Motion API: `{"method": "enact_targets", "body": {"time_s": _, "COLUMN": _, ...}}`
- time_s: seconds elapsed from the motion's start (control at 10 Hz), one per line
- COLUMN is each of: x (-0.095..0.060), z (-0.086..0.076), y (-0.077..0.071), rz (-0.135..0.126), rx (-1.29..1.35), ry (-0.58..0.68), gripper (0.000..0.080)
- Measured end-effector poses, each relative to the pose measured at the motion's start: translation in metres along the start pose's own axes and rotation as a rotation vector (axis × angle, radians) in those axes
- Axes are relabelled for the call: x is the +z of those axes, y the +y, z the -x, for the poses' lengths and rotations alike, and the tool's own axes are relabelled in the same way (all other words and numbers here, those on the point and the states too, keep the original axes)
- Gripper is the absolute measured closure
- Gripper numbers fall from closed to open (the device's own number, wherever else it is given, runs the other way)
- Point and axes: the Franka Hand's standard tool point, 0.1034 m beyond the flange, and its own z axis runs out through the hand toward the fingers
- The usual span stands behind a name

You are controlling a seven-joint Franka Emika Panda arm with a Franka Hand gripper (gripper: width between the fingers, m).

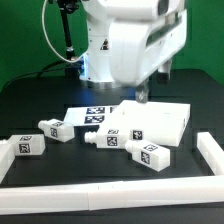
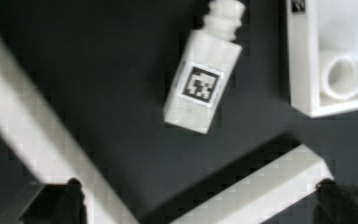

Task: Assemble one leg

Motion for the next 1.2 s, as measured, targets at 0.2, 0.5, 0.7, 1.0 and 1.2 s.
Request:
{"method": "enact_targets", "body": {"time_s": 0.2, "x": 0.0, "z": 0.0, "y": 0.008, "rz": 0.023, "rx": 0.004, "ry": 0.019, "gripper": 0.015}}
{"method": "enact_targets", "body": {"time_s": 0.5, "x": 0.001, "z": 0.0, "y": 0.008, "rz": 0.021, "rx": 0.004, "ry": 0.018, "gripper": 0.015}}
{"method": "enact_targets", "body": {"time_s": 0.7, "x": 0.009, "z": -0.002, "y": 0.011, "rz": 0.076, "rx": 0.094, "ry": 0.066, "gripper": 0.015}}
{"method": "enact_targets", "body": {"time_s": 1.0, "x": 0.041, "z": -0.002, "y": 0.019, "rz": 0.132, "rx": 0.113, "ry": 0.118, "gripper": 0.015}}
{"method": "enact_targets", "body": {"time_s": 1.2, "x": 0.06, "z": -0.001, "y": 0.02, "rz": 0.143, "rx": 0.117, "ry": 0.13, "gripper": 0.015}}
